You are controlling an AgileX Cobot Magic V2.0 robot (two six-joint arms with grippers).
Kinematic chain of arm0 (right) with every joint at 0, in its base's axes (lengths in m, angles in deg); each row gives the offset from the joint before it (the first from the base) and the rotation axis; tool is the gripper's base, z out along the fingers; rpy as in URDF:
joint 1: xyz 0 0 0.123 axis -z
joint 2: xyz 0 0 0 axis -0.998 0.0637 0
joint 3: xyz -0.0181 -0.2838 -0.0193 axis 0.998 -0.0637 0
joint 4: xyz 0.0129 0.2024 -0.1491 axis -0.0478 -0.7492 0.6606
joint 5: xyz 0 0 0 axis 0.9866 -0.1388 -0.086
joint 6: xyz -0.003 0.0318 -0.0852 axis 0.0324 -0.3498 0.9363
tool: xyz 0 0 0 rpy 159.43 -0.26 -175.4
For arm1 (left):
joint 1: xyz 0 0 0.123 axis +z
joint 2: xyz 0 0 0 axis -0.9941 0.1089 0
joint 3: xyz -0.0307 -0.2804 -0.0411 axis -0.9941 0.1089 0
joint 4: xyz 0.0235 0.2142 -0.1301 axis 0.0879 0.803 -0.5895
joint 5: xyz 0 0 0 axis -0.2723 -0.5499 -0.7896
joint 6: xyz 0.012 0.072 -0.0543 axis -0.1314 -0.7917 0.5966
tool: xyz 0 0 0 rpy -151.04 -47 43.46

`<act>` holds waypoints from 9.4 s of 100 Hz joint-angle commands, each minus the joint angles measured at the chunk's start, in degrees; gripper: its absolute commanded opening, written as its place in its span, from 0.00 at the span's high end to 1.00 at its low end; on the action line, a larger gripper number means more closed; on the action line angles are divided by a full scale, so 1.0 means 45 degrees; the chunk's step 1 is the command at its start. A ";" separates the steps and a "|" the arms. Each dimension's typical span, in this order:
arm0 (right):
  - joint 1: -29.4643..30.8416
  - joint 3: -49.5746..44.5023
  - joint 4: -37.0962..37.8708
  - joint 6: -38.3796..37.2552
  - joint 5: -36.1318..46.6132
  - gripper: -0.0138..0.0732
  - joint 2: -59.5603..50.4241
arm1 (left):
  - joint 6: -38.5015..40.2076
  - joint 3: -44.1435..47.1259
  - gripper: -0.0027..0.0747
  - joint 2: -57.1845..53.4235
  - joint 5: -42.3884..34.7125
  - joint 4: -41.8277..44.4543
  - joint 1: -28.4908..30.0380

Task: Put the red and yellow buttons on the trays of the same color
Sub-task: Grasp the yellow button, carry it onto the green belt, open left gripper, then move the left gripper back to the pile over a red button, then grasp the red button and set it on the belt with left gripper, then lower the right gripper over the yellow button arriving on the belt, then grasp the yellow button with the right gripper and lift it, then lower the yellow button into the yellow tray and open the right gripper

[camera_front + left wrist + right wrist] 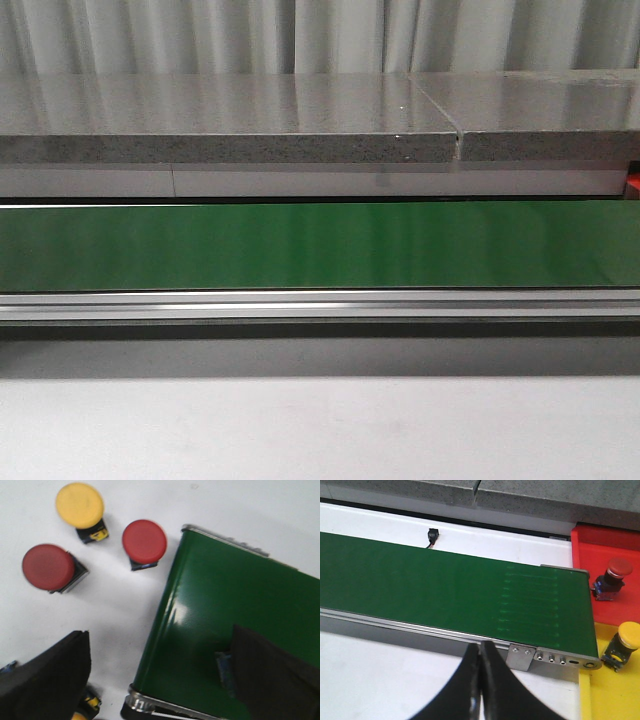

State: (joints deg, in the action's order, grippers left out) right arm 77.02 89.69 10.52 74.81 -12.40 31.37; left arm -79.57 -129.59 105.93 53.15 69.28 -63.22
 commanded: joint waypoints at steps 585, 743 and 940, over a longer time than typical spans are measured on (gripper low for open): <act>-0.0663 0.1323 -0.0587 0.0128 0.0896 0.92 0.1825 | -0.1092 0.7759 0.99 -1.4310 -0.3984 0.0259 -0.6438; -0.4552 1.2606 -0.1397 0.1035 -0.4156 0.14 1.7604 | -0.1092 0.7759 0.99 -1.4310 -0.3957 0.0311 -0.6438; 0.8701 0.4570 -0.1128 -0.3016 -0.0536 0.74 1.1171 | -0.1092 0.7759 0.99 -1.4310 -0.3957 0.0311 -0.6438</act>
State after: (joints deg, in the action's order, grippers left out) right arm 114.68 110.69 5.21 62.81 -20.01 82.08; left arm -84.62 -93.08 41.11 39.19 71.37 -91.82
